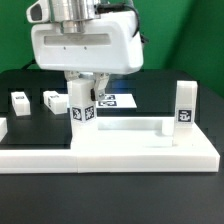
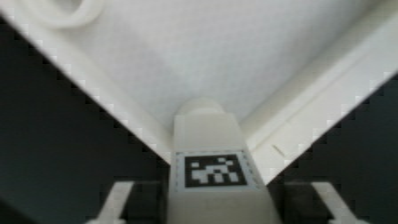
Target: Assemble desk
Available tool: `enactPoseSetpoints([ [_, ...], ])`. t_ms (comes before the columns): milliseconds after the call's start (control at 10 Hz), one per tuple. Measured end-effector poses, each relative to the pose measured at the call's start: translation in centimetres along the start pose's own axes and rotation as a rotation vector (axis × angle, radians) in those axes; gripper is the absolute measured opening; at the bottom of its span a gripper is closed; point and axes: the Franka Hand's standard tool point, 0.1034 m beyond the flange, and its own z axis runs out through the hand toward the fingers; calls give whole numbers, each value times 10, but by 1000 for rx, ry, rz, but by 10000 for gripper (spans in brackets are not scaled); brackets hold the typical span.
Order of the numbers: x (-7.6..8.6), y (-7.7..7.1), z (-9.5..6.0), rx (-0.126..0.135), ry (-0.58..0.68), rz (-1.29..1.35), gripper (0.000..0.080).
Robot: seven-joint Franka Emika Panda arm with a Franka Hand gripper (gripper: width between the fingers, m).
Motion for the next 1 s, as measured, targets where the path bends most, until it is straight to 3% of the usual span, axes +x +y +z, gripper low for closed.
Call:
enactPoseSetpoints([
  [100,-3,-3,0,5,-4,166,287],
  [300,-3,-7,1,61,-45,549,288],
  [600,-5,-8,2,60,-43,559,321],
  [700,-5,-8,2,59,-43,539,504],
  [800,-6,-7,0,39,-46,328,504],
  [900,-3,-5,-3,36,-50,133,618],
  [1000,-1,-2,-4,40,-48,-23,640],
])
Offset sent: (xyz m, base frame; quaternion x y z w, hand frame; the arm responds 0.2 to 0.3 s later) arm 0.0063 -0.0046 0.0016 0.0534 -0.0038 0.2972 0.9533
